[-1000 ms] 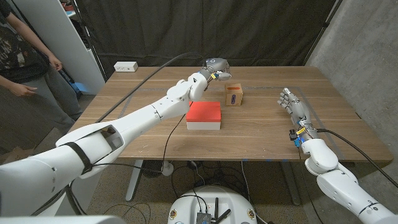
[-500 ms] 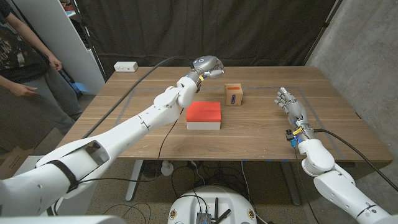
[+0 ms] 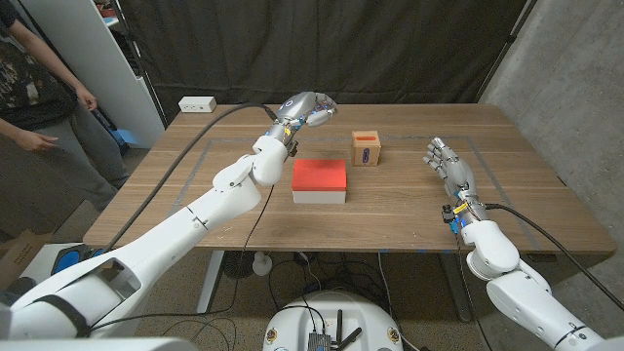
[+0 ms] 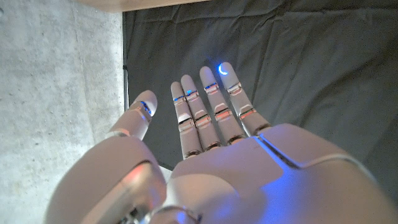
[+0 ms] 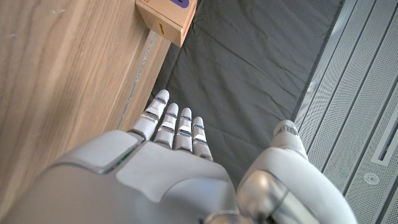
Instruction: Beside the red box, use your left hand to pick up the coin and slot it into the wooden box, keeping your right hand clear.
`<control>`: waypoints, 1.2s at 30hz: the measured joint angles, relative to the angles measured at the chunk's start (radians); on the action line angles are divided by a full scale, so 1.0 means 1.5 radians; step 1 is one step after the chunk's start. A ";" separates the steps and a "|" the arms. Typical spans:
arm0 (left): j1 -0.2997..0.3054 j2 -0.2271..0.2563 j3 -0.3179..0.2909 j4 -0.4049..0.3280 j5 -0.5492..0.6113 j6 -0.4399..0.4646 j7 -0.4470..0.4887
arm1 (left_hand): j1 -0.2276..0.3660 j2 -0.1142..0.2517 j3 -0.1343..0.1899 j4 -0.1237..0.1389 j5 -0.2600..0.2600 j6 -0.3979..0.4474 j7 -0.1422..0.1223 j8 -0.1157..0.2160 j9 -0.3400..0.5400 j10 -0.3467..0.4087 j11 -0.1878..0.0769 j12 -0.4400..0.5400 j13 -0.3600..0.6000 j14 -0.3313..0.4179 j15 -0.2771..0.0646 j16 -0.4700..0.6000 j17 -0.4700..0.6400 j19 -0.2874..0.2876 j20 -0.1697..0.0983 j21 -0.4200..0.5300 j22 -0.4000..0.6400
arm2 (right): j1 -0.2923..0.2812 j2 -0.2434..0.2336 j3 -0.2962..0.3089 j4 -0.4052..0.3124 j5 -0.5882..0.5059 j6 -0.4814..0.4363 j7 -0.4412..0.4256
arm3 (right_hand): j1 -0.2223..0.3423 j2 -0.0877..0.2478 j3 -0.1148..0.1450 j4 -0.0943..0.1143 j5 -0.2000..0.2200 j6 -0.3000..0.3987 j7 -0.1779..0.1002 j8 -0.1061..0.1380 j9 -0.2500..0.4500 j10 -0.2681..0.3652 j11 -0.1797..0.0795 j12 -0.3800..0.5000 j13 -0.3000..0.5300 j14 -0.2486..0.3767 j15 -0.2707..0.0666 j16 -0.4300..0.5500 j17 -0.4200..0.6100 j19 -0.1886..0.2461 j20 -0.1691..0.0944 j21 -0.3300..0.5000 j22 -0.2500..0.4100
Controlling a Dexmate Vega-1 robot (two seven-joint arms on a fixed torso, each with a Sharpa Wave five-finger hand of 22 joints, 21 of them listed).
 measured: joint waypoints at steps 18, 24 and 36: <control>0.209 0.066 -0.162 -0.091 -0.210 -0.107 0.048 | -0.030 -0.038 -0.115 0.011 -0.016 -0.171 0.034 -0.057 -0.017 -0.194 0.073 -0.147 -0.007 -0.181 0.008 -0.154 -0.001 -0.140 -0.048 -0.167 -0.145 | -0.001 0.018 -0.027 -0.023 -0.025 -0.012 -0.016 | 0.000 0.000 -0.002 0.002 -0.003 0.007 0.001 0.000 0.000 0.000 0.000 0.000 0.000 0.000 0.000 0.000 0.000 -0.004 0.001 0.000 0.000; 0.264 0.084 -0.206 -0.099 -0.256 -0.152 0.053 | -0.057 -0.036 -0.146 0.015 -0.020 -0.243 0.038 -0.060 -0.021 -0.251 0.078 -0.188 -0.008 -0.232 0.011 -0.204 -0.001 -0.171 -0.048 -0.219 -0.145 | -0.001 0.022 -0.035 -0.026 -0.034 -0.015 -0.022 | 0.000 0.000 -0.002 0.002 -0.003 0.007 0.001 0.000 0.000 0.000 0.000 0.000 0.000 -0.005 0.000 0.000 0.000 -0.010 0.002 -0.003 0.000; 0.330 0.078 -0.251 -0.058 -0.364 -0.270 0.025 | -0.106 -0.050 -0.184 0.017 -0.026 -0.359 0.042 -0.065 -0.026 -0.332 0.085 -0.219 -0.008 -0.305 0.033 -0.267 0.001 -0.243 -0.049 -0.311 -0.143 | -0.003 0.027 -0.046 -0.025 -0.041 -0.002 -0.020 | 0.000 0.000 -0.004 0.004 -0.003 0.007 0.001 0.000 0.000 -0.006 -0.001 0.000 0.000 -0.012 0.000 -0.003 0.000 -0.018 0.001 -0.003 0.000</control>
